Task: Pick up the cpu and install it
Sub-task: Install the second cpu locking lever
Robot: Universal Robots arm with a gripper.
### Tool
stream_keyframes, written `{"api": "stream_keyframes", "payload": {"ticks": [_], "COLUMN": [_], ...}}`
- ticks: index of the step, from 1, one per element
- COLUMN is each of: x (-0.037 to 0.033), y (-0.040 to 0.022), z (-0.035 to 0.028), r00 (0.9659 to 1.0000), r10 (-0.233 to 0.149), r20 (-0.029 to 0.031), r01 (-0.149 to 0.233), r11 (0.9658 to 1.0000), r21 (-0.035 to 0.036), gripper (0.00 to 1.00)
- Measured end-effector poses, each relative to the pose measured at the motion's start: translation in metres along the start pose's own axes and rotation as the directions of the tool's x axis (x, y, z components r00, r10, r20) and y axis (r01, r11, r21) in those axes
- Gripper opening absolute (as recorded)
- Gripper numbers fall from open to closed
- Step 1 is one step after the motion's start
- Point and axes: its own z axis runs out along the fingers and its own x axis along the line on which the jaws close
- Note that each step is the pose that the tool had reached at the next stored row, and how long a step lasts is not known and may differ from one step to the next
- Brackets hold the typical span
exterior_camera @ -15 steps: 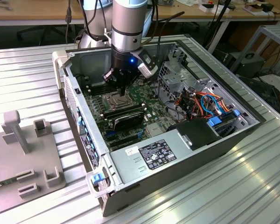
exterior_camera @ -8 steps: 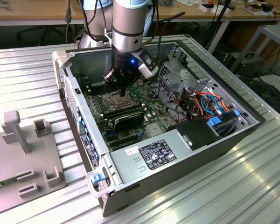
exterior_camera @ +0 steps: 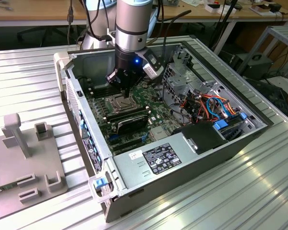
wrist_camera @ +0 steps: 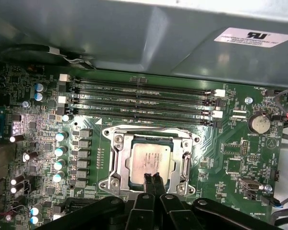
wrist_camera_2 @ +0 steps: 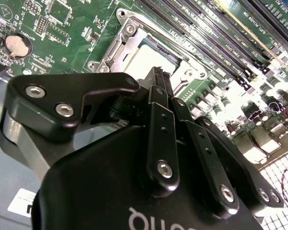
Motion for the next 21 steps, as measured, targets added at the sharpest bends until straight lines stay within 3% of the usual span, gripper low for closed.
{"api": "stream_keyframes", "payload": {"ticks": [3,5,16,21], "x": [0.0000,-0.0002,0.0001,-0.0003], "y": [0.0000,-0.0004,-0.0035,-0.0037], "z": [-0.0003,-0.0044,-0.0045,-0.0119], "r00": [1.0000,1.0000,1.0000,1.0000], "r10": [0.000,0.000,0.000,0.000], "r20": [-0.0001,-0.0001,-0.0002,-0.0001], "r01": [0.000,0.000,0.000,0.000], "r11": [1.0000,1.0000,1.0000,1.0000], "r21": [0.0001,0.0001,0.0002,0.0003], "gripper": [0.11,0.11,0.11,0.11]}}
